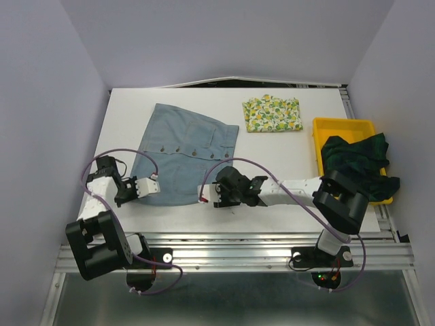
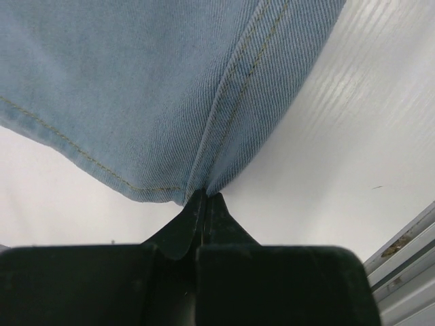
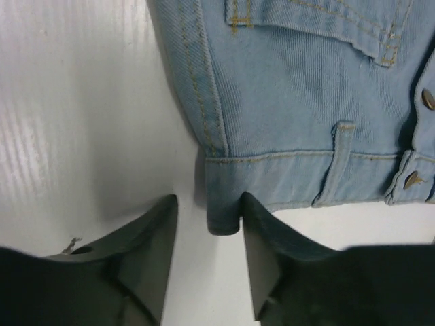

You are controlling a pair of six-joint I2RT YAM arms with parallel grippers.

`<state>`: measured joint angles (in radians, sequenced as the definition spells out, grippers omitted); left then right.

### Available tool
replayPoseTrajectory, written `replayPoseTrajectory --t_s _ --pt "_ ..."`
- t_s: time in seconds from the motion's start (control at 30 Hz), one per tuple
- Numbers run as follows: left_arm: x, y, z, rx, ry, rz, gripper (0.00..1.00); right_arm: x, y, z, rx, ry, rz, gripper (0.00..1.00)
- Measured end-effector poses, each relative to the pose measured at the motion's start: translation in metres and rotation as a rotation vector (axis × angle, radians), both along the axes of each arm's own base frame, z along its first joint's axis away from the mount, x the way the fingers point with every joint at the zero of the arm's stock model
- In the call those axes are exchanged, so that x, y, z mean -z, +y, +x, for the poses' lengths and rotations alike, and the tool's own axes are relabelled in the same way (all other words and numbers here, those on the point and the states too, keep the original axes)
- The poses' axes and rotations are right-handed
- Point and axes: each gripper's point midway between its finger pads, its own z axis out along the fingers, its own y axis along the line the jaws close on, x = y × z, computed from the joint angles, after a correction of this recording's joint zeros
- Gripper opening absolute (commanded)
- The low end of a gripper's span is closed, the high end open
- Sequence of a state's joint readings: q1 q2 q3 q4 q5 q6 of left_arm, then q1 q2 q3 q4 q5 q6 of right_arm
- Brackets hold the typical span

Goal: Fold and stack the skirts

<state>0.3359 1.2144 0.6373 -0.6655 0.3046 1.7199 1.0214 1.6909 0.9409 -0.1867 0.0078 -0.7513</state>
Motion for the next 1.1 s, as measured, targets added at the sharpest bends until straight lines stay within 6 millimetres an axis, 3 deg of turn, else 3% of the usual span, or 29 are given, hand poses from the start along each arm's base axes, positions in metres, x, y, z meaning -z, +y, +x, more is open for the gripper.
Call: replayPoseTrajectory --t_s 0.1,0.13,0.2,0.33,0.43,0.6,0.7,0.83,0.97,1.1 --pt "-0.008 0.000 0.004 -0.011 -0.008 -0.006 0.00 0.004 0.005 0.009 0.007 -0.035 0.006 0.21" --pt "-0.010 0.000 0.005 -0.015 -0.008 -0.008 0.00 0.004 0.006 0.011 0.012 -0.046 0.006 0.09" --pt "-0.014 0.000 0.005 -0.024 -0.005 -0.013 0.00 0.004 0.005 0.013 0.017 -0.053 0.001 0.01" --pt "-0.036 -0.002 0.007 -0.043 -0.047 -0.031 0.00 0.003 0.003 0.013 0.029 -0.048 0.000 0.01" --pt "-0.059 -0.005 0.009 -0.054 -0.115 -0.038 0.00 -0.009 0.003 0.009 0.043 -0.024 0.016 0.01" --pt "-0.090 -0.006 0.001 -0.083 -0.209 -0.022 0.00 -0.055 0.013 -0.004 0.027 0.025 0.108 0.01" --pt "-0.106 -0.003 -0.008 -0.118 -0.251 -0.010 0.00 -0.079 0.014 -0.017 0.006 0.063 0.160 0.01" --pt "-0.132 -0.001 -0.016 -0.172 -0.318 -0.002 0.00 -0.087 0.004 -0.039 -0.018 0.148 0.167 0.01" --pt "-0.178 -0.005 -0.013 -0.214 -0.449 -0.011 0.00 -0.097 -0.003 -0.061 -0.036 0.231 0.186 0.01" --pt "-0.217 -0.011 -0.005 -0.249 -0.548 -0.061 0.00 -0.119 -0.007 -0.082 -0.039 0.309 0.258 0.01"
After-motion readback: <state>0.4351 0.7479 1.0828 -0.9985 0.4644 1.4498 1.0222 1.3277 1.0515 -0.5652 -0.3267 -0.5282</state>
